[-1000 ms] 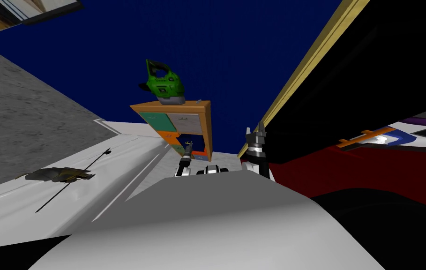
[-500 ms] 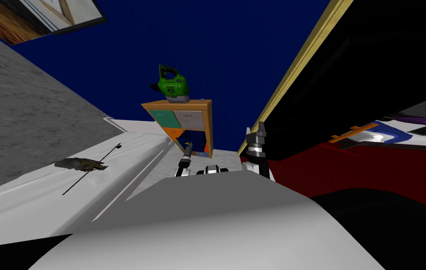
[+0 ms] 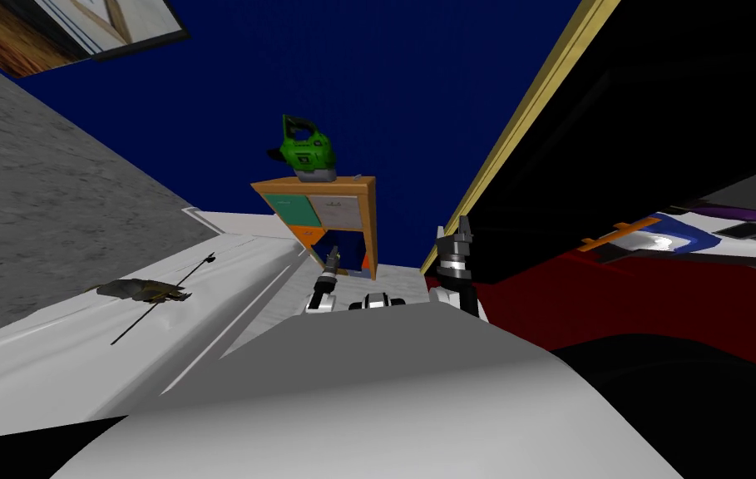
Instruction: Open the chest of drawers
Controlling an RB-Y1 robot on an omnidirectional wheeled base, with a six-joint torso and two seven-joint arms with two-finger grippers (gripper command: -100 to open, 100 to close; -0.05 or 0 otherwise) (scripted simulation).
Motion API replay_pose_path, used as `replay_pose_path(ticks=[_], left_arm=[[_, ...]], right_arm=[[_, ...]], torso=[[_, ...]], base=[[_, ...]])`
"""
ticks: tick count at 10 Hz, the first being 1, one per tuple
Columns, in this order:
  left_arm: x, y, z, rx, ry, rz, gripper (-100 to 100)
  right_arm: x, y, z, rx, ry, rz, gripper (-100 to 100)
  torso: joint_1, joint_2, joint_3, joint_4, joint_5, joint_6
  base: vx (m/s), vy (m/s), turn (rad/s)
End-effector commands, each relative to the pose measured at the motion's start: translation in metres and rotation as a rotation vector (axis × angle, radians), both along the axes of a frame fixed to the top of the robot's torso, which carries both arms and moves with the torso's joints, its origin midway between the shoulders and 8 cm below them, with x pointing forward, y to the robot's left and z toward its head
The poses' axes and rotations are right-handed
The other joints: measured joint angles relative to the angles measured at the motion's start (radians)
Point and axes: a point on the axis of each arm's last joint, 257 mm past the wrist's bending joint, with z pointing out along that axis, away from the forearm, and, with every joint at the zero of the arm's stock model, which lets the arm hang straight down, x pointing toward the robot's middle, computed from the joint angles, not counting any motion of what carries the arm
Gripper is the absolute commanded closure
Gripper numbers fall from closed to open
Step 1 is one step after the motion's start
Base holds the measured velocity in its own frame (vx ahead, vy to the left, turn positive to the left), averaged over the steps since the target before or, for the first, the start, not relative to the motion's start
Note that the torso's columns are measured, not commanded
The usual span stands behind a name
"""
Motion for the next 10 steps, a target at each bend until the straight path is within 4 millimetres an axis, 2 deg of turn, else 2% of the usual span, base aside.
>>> replay_pose_path(ticks=[1, 3, 4, 5, 10], left_arm=[[0.004, -0.001, 0.015, 0.0, 0.001, 0.003, -100], [0.007, 0.0, 0.026, 0.0, 0.001, 0.005, -100], [0.005, 0.001, 0.018, 0.0, 0.012, 0.005, -100], [0.006, 0.001, 0.017, -0.001, 0.018, 0.006, 0], [0.005, 0.002, 0.013, -0.001, 0.027, 0.008, 0]], right_arm=[[0.0, 0.0, 0.0, 0.0, 0.0, 0.0, 0], [0.0, 0.0, 0.0, 0.0, 0.0, 0.0, 0], [0.0, 0.0, 0.0, 0.0, 0.0, 0.0, 0], [0.0, 0.0, 0.0, 0.0, 0.0, 0.0, 0], [0.0, 0.0, 0.0, 0.0, 0.0, 0.0, 0]], torso=[[0.001, 0.002, 0.001, 0.0, 0.0, 0.0], [0.0, 0.002, 0.001, 0.001, 0.0, 0.0], [-0.001, 0.004, 0.002, 0.004, -0.002, -0.001], [-0.002, 0.003, 0.002, 0.003, -0.002, -0.001], [0.0, 0.0, 0.0, 0.0, 0.0, 0.0]], base=[[-0.022, 0.002, -0.009], [-0.031, -0.004, -0.013], [-0.009, -0.002, -0.004], [0.0, 0.0, 0.0], [0.0, 0.0, 0.0]])
